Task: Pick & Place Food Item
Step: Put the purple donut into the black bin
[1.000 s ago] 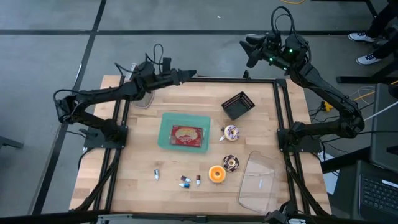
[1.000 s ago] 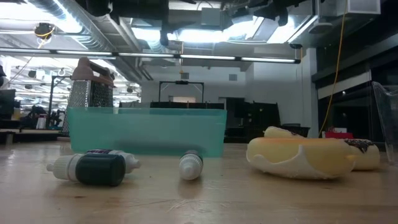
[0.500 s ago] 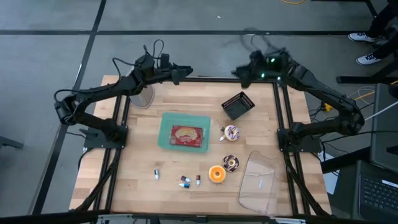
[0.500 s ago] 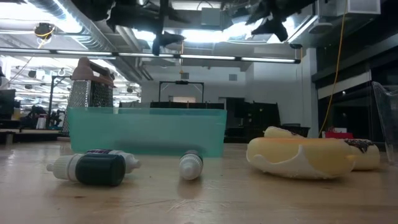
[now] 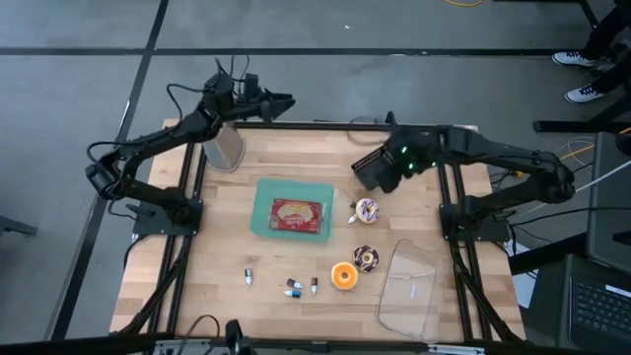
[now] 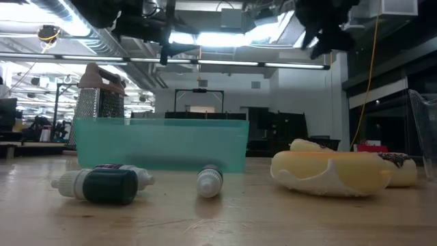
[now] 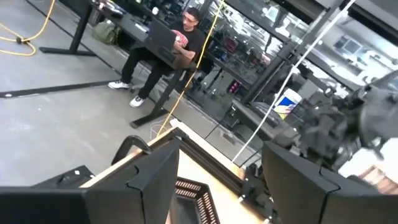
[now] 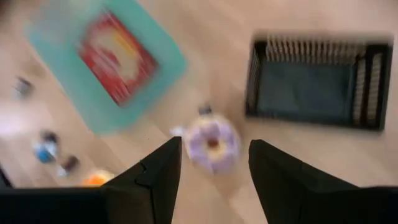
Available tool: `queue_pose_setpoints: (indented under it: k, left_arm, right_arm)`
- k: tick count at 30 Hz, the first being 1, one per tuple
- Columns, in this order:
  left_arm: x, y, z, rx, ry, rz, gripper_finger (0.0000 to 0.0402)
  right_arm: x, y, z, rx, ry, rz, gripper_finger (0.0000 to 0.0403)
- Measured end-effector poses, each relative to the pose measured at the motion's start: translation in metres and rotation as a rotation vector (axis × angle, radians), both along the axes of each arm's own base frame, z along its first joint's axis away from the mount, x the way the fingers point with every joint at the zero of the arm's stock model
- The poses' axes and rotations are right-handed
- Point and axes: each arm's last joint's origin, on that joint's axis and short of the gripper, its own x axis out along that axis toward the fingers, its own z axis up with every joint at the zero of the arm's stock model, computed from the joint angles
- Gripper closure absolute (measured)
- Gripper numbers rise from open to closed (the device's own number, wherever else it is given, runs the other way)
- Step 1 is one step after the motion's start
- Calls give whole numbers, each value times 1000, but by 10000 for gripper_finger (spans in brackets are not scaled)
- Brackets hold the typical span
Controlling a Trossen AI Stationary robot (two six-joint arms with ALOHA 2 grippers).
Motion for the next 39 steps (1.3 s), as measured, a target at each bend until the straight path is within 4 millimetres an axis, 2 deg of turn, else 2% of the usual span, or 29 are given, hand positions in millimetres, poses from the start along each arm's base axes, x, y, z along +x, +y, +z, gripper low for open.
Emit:
queue_pose_setpoints:
  k: [5,9,16,20,26,31,39]
  left_arm:
    - [-5,3,0,23,7,-59,178]
    - [-7,4,0,22,5,-103,178]
    - [-7,3,-1,17,8,-160,178]
    - [-7,3,-1,17,8,-178,178]
    - [-7,2,-1,25,9,-191,178]
    - [-7,2,0,22,8,-191,178]
    - [-7,2,-1,-10,1,-192,178]
  right_arm:
    - [29,26,-27,24,124,-9,217]
    - [55,41,-57,56,213,-43,217]
    - [83,62,-102,130,347,-56,217]
    - [90,65,-109,144,326,-74,217]
    - [90,61,-111,117,325,-108,217]
    - [84,56,-126,191,358,-119,216]
    - [85,47,-128,90,332,-146,160]
